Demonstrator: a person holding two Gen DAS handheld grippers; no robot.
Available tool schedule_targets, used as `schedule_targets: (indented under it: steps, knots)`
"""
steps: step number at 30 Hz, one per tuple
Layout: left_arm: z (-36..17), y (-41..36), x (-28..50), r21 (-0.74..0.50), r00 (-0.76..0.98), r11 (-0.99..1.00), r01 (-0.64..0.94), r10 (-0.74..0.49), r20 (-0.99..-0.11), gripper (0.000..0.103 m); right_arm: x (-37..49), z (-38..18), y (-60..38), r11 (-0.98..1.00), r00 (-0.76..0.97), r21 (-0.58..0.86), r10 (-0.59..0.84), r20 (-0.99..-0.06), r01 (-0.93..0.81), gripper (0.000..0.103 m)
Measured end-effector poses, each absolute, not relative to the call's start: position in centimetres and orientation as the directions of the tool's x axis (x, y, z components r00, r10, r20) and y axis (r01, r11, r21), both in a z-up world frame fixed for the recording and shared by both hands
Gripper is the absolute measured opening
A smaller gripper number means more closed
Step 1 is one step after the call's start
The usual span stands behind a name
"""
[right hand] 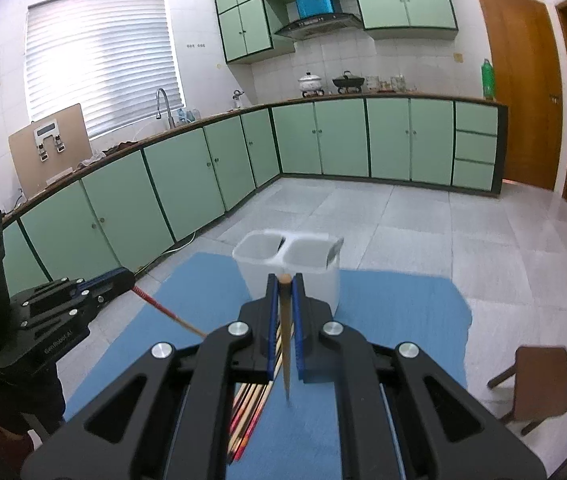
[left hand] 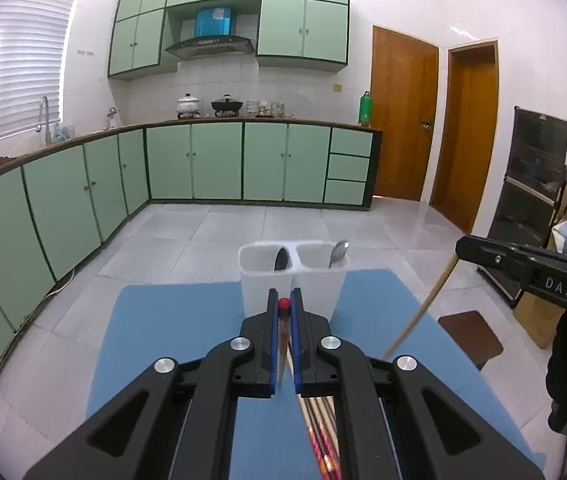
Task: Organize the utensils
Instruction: 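Lift both chopsticks and drop them into the utensil holder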
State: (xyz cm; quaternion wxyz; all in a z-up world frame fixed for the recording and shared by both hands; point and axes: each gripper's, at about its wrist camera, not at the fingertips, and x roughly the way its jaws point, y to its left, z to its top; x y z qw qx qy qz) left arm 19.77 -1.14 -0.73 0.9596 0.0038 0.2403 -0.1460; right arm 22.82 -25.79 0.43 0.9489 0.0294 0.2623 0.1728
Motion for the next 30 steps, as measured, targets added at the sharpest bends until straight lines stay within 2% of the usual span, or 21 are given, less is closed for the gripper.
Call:
schedule_targets:
  steps: [6, 14, 20, 24, 30]
  knots:
    - [2.0, -0.9, 22.3, -0.096, 0.852, 0.949, 0.302, -0.313, -0.420, 0.006, 25.0, 4.2, -25.9, 0.932, 0.817, 0.123, 0.360, -0.451, -0.342, 0.006]
    - [8.0, -1.4, 25.8, -0.087, 0.903, 0.948, 0.305, -0.317, -0.290, 0.006, 30.3, 9.9, -26.7, 0.924, 0.847, 0.154, 0.381, -0.370, -0.349, 0.006]
    - [10.5, -2.6, 30.4, -0.073, 0.928, 0.955, 0.287, -0.296, -0.227, 0.006, 34.9, 10.9, -26.7, 0.942, 0.874, 0.128, 0.334, -0.354, -0.309, 0.006]
    - [9.7, -3.6, 33.2, -0.058, 0.924, 0.957, 0.286, -0.291, -0.249, 0.006, 37.6, 9.4, -26.0, 0.953, 0.875, 0.102, 0.302, -0.377, -0.285, 0.006]
    - [5.9, -4.3, 35.9, -0.076, 0.894, 0.957, 0.279, -0.288, -0.342, 0.006, 39.8, 5.5, -25.1, 0.950, 0.837, 0.126, 0.310, -0.450, -0.285, 0.006]
